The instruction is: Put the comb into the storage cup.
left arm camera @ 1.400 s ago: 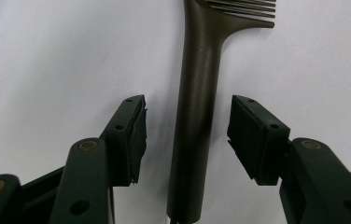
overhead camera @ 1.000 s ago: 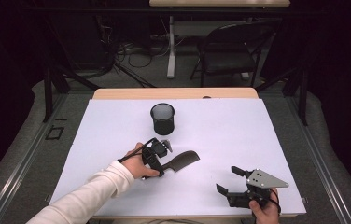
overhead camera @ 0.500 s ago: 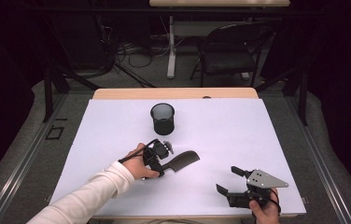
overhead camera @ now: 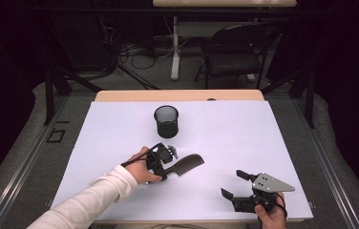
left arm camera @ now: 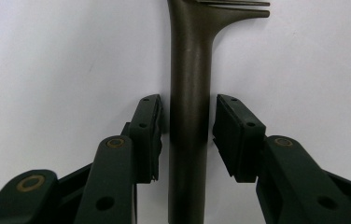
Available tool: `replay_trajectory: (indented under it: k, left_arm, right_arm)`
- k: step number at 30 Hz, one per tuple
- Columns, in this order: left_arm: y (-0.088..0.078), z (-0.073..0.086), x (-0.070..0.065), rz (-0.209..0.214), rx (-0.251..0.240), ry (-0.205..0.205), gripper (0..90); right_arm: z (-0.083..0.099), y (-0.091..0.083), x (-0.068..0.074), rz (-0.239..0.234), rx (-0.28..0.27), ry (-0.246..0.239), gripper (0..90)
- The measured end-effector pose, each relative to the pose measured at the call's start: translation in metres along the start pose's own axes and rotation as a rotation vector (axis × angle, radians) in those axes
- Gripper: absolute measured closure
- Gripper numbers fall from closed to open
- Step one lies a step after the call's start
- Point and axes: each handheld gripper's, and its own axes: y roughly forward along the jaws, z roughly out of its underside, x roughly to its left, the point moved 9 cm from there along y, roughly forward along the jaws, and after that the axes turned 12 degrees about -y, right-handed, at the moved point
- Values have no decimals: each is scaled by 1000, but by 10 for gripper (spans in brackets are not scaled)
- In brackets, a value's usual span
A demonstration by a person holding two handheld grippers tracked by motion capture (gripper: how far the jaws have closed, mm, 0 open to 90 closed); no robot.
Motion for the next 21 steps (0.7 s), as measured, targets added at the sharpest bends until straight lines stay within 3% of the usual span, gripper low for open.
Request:
replay_trajectory:
  k: [10,21]
  left_arm:
    - [0,0,-3,-16,-4,21,656]
    - [0,0,-3,-5,-3,22,678]
  right_arm:
    - [0,0,0,-1,2,4,145]
    - [0,0,0,-1,2,4,144]
